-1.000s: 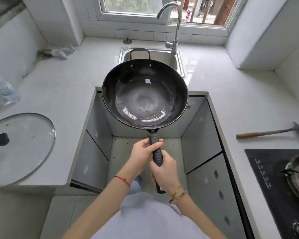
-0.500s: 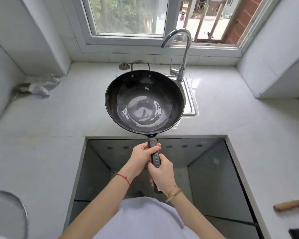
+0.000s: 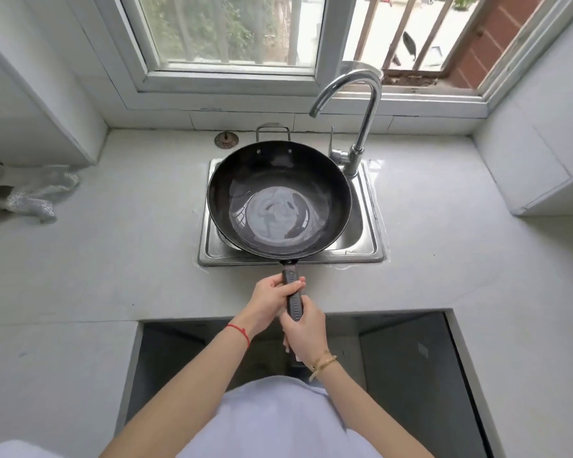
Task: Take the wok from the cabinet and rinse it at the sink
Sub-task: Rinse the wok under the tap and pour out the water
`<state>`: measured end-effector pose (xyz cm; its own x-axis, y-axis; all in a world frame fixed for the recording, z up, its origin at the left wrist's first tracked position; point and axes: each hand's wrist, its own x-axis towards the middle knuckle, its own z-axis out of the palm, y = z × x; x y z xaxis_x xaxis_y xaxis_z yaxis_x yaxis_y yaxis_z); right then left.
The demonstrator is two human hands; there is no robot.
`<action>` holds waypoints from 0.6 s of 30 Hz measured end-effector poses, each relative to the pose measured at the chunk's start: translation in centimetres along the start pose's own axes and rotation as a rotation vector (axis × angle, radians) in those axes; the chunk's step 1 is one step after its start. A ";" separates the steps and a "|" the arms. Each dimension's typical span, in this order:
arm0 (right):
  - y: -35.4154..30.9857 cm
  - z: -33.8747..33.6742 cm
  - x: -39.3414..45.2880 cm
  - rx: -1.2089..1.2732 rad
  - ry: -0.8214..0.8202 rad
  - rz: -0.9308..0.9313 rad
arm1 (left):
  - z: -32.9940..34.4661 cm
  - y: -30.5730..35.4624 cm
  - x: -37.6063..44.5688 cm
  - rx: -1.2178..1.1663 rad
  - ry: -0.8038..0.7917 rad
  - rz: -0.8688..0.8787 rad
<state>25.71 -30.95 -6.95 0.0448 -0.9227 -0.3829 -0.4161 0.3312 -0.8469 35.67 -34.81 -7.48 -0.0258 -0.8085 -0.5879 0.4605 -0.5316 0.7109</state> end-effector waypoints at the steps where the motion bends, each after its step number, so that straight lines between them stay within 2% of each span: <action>1: 0.1 -0.2 0.6 -0.018 -0.010 0.001 | 0.1 0.0 0.5 -0.009 0.009 -0.011; 8: 0.4 -1.0 3.5 -0.047 -0.062 0.010 | 0.4 -0.1 3.4 0.031 0.073 -0.027; 18: 1.1 -0.7 4.3 0.003 -0.059 0.025 | 0.3 -0.7 4.6 0.045 0.050 -0.063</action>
<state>24.85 -34.68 -9.26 0.0884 -0.9010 -0.4248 -0.4148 0.3544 -0.8381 34.93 -38.23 -10.54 -0.0082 -0.7601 -0.6498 0.4187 -0.5927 0.6881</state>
